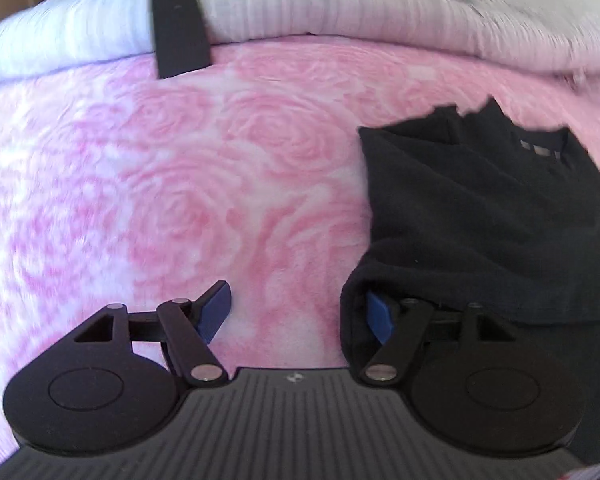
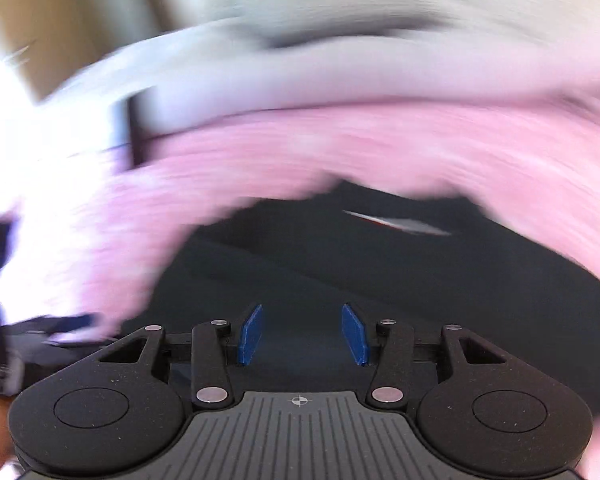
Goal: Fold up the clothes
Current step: 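Open the right gripper and smooth the folded sweatshirt with both grippers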
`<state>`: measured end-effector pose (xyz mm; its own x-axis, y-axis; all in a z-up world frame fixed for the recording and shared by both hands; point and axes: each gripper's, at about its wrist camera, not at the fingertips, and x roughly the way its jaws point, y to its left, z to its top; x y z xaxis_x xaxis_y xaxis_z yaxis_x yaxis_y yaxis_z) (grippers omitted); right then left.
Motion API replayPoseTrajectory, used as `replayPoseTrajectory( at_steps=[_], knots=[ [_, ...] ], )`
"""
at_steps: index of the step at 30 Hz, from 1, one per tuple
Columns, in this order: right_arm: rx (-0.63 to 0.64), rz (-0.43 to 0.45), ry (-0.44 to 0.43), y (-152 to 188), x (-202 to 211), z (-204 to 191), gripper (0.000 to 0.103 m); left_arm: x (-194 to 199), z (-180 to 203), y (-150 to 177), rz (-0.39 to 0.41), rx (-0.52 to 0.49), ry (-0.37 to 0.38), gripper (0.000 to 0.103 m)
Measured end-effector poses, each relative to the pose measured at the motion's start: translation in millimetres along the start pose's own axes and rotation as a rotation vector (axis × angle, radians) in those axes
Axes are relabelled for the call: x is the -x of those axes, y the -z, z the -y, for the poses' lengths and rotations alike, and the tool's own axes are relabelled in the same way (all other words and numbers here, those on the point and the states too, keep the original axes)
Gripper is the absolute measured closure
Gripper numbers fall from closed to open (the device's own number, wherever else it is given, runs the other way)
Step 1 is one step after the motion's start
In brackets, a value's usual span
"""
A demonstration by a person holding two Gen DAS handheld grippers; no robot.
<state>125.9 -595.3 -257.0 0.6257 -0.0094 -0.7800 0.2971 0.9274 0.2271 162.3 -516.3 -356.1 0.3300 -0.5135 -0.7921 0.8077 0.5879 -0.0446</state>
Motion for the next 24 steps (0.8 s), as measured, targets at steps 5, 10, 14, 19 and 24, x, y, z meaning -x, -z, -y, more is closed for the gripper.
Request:
replayPoseTrajectory(
  at_steps=[5,10,14,19,24],
  knots=[
    [0.226,-0.089,-0.16,-44,-100,-56,0.055,7,-8,9,0.052,0.087,0.02,0.034],
    [0.3,-0.224,-0.112,-61,-173,-83,0.055,15,-7,28,0.101,0.081,0.02,0.037],
    [0.397,-0.305,-0.041,-65,-193,-96,0.072,19,-8,38,0.128,0.052,0.026,0.037],
    [0.307,-0.211,-0.04,-90,-195,-86,0.094,17,-11,35,0.13,0.095,0.035,0.037],
    [0.205,-0.102,-0.045,-99,-166,-70,0.086,24,-16,32,0.114,0.085,0.057,0.039]
  ],
)
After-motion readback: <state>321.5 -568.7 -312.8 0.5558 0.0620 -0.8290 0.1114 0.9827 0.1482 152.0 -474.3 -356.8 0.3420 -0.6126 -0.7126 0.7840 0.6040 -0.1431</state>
